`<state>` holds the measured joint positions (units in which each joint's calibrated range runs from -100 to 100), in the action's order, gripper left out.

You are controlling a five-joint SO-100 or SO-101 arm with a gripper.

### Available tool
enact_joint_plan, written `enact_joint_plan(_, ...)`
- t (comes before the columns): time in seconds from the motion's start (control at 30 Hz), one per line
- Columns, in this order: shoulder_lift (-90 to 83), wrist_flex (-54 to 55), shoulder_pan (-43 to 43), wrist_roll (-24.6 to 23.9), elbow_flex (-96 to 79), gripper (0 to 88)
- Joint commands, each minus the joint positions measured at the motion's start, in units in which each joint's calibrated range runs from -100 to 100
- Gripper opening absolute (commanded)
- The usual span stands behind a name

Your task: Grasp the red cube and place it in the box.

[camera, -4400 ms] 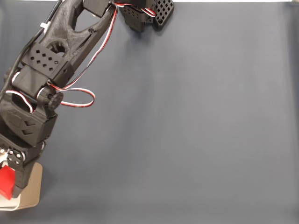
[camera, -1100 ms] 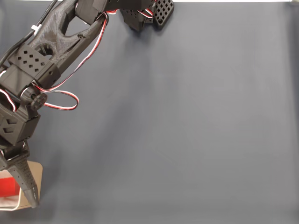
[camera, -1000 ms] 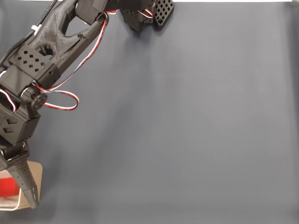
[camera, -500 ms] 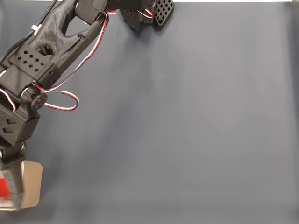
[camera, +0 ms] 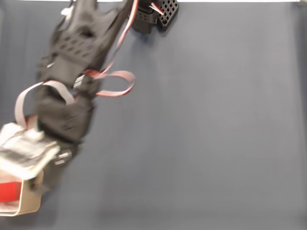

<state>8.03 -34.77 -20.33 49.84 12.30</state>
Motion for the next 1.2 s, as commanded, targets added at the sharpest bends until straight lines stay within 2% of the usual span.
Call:
enact_joint_plan(0.0, -19.0, 3.4, 5.9, -0.7, -14.4, 0.0)
enact_joint_plan(0.43, -62.9, 8.2, 19.7, 1.0, -66.3, 0.0)
enact_joint_plan(0.73, -86.2, 4.4, 22.2, 1.6, -95.4, 0.0)
enact_joint_plan(0.87, -97.8, -2.6, 21.2, 1.6, -108.1, 0.0)
enact_joint_plan(1.1, -107.9, -34.4, 20.4, 1.2, -112.1, 0.0)
enact_joint_plan(1.17, -107.9, -39.0, 20.5, 1.1, -112.1, 0.0)
